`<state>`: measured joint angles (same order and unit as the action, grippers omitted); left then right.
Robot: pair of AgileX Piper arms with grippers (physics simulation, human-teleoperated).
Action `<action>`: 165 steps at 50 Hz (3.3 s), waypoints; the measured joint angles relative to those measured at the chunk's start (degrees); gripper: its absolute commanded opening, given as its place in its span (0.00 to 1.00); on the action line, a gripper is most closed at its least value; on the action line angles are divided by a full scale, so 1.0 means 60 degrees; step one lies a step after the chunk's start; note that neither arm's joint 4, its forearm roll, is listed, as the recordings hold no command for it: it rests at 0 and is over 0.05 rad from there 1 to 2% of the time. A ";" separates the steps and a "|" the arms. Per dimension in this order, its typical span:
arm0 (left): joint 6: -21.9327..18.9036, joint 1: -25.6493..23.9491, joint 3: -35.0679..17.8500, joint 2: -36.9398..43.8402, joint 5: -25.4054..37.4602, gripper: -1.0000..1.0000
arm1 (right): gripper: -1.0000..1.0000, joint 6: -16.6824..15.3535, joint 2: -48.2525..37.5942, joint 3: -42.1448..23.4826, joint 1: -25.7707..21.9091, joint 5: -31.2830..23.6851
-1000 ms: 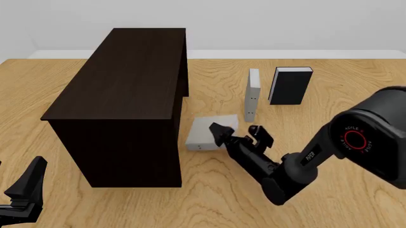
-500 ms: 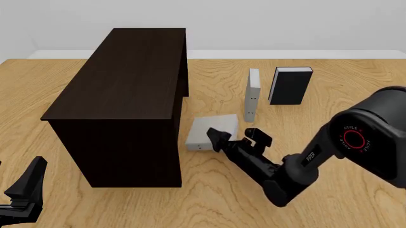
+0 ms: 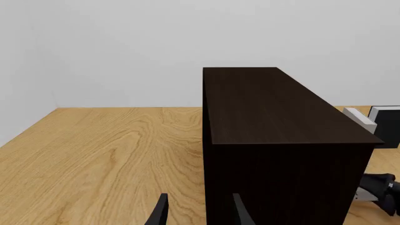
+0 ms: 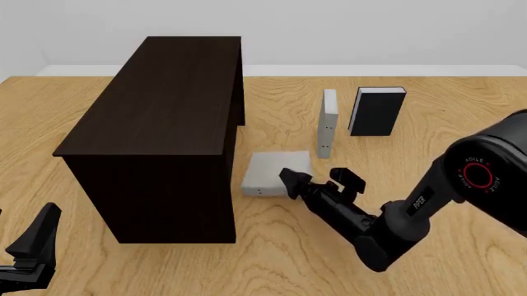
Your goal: Pick up the book on the right and place it under the cabinet shelf.
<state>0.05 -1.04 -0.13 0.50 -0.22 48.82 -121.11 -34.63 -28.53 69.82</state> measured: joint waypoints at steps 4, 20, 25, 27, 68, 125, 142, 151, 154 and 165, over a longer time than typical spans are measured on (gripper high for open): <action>0.0000 0.0000 0.0000 0.0000 0.0000 1.00 | 1.00 0.0158 0.0126 0.0137 0.0153 -0.0103; 0.0000 0.0000 0.0000 0.0000 0.0000 1.00 | 1.00 -0.0294 0.0652 0.0735 0.0791 -0.0775; 0.0000 0.0000 0.0000 0.0000 0.0000 1.00 | 1.00 -0.1545 0.0958 0.0942 0.1130 -0.1440; 0.0000 0.0000 0.0000 0.0000 0.0000 1.00 | 1.00 -0.2007 0.1125 0.1006 0.1266 -0.1727; 0.0000 0.0005 -0.0004 -0.0017 0.0018 1.00 | 1.00 -0.8132 0.6055 0.1934 0.2783 -0.6177; -0.0009 0.0008 -0.0021 -0.0031 0.0042 1.00 | 1.00 -0.8763 0.5022 0.0938 0.2632 -0.6865; -0.0015 0.0008 -0.0017 -0.0035 0.0040 1.00 | 1.00 -0.8698 0.3381 -0.0087 0.2187 -0.6733; -0.0017 0.0009 -0.0020 -0.0035 0.0042 1.00 | 1.00 -0.8614 0.2597 -0.0708 0.1835 -0.6774; -0.0017 0.0009 -0.0021 -0.0035 0.0042 1.00 | 1.00 -0.8583 0.2369 -0.0900 0.1736 -0.6798; -0.0019 0.0010 -0.0023 -0.0029 0.0038 1.00 | 1.00 -0.8628 0.1705 -0.1521 0.1420 -0.6943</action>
<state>-0.07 -0.98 -0.27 0.33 0.01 -2.95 -110.88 -43.75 -20.01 28.15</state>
